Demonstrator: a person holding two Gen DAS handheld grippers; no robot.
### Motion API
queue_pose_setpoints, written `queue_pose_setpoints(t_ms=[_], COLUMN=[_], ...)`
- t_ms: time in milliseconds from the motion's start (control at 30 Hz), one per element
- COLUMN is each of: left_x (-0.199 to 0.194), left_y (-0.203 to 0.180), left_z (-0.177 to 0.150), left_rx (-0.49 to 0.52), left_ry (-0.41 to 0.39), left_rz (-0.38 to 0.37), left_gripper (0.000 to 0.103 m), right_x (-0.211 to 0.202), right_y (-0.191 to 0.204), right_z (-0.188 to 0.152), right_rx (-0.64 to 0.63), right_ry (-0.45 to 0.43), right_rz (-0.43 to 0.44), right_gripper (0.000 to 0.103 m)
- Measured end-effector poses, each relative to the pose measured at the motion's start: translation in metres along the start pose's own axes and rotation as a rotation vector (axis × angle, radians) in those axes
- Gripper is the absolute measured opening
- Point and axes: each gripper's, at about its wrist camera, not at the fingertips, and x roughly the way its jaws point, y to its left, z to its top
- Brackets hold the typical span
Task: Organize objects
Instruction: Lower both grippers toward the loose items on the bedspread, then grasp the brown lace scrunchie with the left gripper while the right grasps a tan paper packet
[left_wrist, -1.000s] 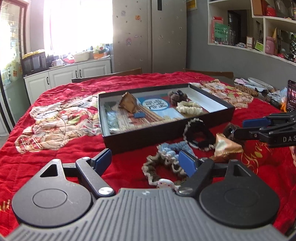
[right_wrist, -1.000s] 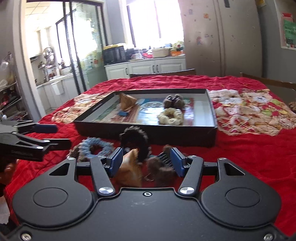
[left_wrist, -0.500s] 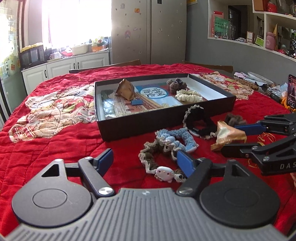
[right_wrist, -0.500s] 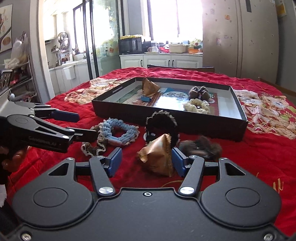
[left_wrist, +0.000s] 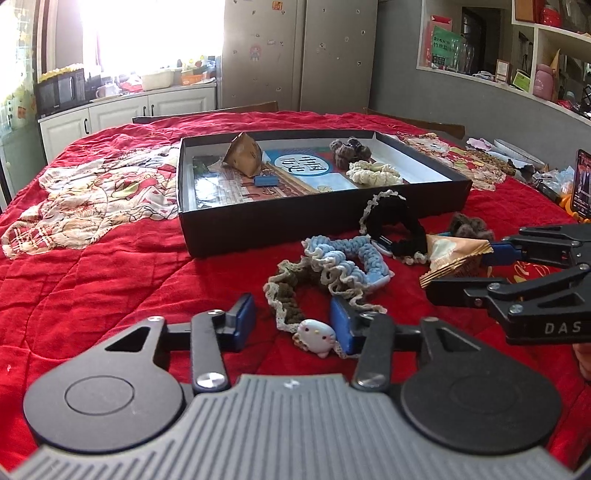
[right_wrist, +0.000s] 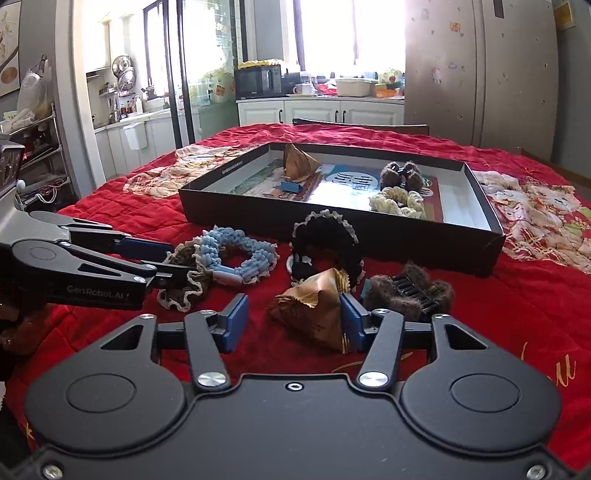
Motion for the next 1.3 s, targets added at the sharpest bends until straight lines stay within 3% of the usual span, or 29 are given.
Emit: queue_pose_setpoints(t_ms=[133,333,833,1067,1300], left_x=[0.0,0.0,-0.001,-0.005,-0.011], left_y=[-0.003,-0.008,-0.009,-0.009,-0.006], left_z=[0.0,0.0,0.0,0.002,0.005], left_rx=[0.01,0.023,0.03,0.024,0.02], left_ry=[0.0,-0.003,-0.005,-0.01,-0.015], left_rz=[-0.007,-0.003,0.001,0.001,0.0], left_gripper=[0.036,0.029,0.023,0.013,0.01], right_x=[0.001,0.001,0.0,-0.002,-0.004], right_y=[-0.002,-0.001,0.003,0.005,0.006], right_z=[0.0,-0.001,-0.002,-0.003,-0.002], right_rx=[0.013,0.013,-0.013,-0.024,-0.032], right_ry=[0.006,0.008,0.007,0.003,-0.002], right_rz=[-0.005,-0.013,-0.018,-0.02,-0.016], right_gripper=[0.043,0.038,0.036,0.034,0.034])
